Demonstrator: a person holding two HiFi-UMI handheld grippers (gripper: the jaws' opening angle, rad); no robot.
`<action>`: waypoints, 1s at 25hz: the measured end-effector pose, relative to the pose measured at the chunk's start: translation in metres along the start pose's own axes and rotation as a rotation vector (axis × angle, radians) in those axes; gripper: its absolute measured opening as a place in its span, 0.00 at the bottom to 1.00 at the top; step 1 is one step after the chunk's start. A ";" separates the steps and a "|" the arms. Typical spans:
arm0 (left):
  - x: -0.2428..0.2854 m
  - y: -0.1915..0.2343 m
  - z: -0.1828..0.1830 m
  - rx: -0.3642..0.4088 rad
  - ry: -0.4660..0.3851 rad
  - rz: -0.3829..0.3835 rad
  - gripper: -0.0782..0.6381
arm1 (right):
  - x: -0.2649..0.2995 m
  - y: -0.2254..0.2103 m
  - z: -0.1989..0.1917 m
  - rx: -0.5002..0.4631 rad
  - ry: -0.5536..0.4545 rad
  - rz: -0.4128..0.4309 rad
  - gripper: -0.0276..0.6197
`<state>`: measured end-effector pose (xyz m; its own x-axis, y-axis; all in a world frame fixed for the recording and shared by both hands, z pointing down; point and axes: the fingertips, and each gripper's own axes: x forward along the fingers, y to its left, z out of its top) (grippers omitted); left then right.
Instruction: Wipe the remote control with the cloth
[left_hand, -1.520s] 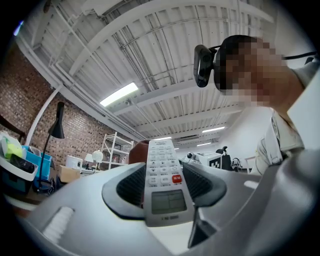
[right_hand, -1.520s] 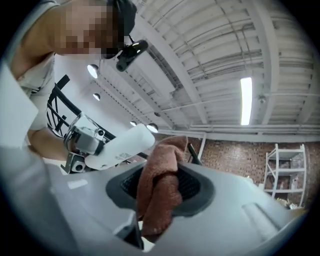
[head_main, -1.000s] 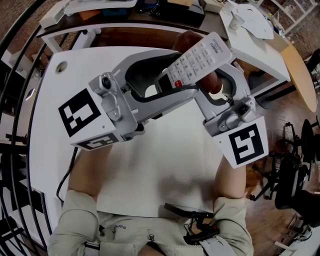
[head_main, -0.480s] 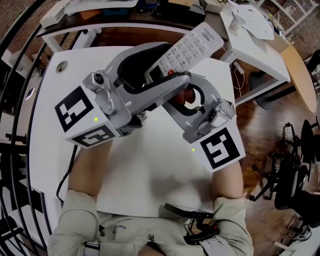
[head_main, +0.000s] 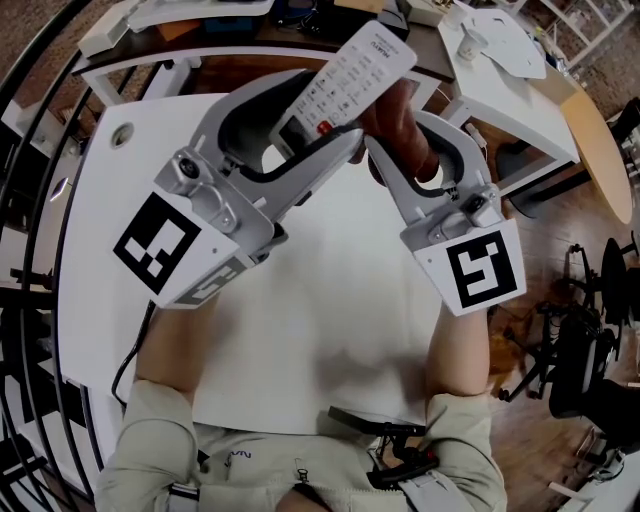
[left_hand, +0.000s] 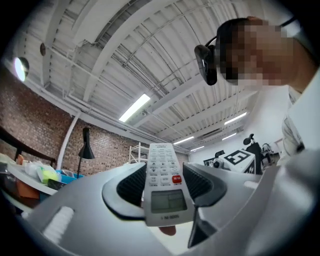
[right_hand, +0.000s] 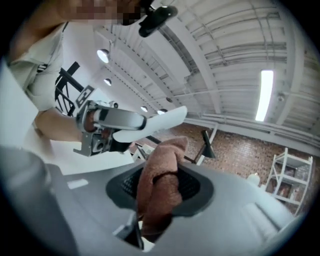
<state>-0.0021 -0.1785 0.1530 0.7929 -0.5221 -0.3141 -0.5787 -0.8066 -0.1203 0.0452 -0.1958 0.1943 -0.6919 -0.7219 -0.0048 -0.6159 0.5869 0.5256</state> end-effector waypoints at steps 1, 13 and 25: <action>0.000 0.004 -0.003 0.026 0.015 0.029 0.45 | -0.001 -0.009 -0.003 0.013 0.005 -0.032 0.23; -0.001 0.058 -0.078 0.157 0.333 0.276 0.45 | -0.007 -0.068 -0.074 0.201 0.168 -0.258 0.23; -0.027 0.099 -0.172 0.067 0.673 0.402 0.45 | -0.008 -0.074 -0.152 0.278 0.385 -0.286 0.24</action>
<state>-0.0475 -0.2923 0.3118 0.4527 -0.8432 0.2899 -0.8391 -0.5128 -0.1815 0.1534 -0.2889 0.2845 -0.3269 -0.9181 0.2241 -0.8714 0.3846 0.3046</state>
